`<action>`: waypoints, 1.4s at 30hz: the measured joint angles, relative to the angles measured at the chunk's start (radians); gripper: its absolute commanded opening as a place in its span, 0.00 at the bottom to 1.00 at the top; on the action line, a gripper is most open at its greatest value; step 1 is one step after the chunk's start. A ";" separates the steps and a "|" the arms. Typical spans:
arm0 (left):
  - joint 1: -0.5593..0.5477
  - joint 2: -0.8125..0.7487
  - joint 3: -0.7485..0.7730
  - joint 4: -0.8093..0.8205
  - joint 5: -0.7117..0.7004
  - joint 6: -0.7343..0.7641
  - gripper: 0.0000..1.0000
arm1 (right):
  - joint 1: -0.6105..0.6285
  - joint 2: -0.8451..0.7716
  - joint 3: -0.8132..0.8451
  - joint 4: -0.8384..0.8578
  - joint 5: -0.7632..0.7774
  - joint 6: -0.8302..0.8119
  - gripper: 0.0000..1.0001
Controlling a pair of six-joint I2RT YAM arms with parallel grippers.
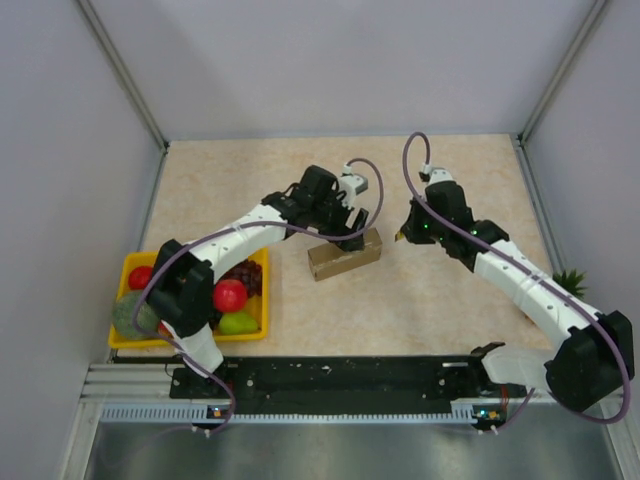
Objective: Unpack the express box
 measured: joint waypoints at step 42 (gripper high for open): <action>-0.148 0.172 0.000 -0.050 -0.276 0.316 0.24 | -0.083 -0.079 -0.201 0.378 -0.229 0.074 0.00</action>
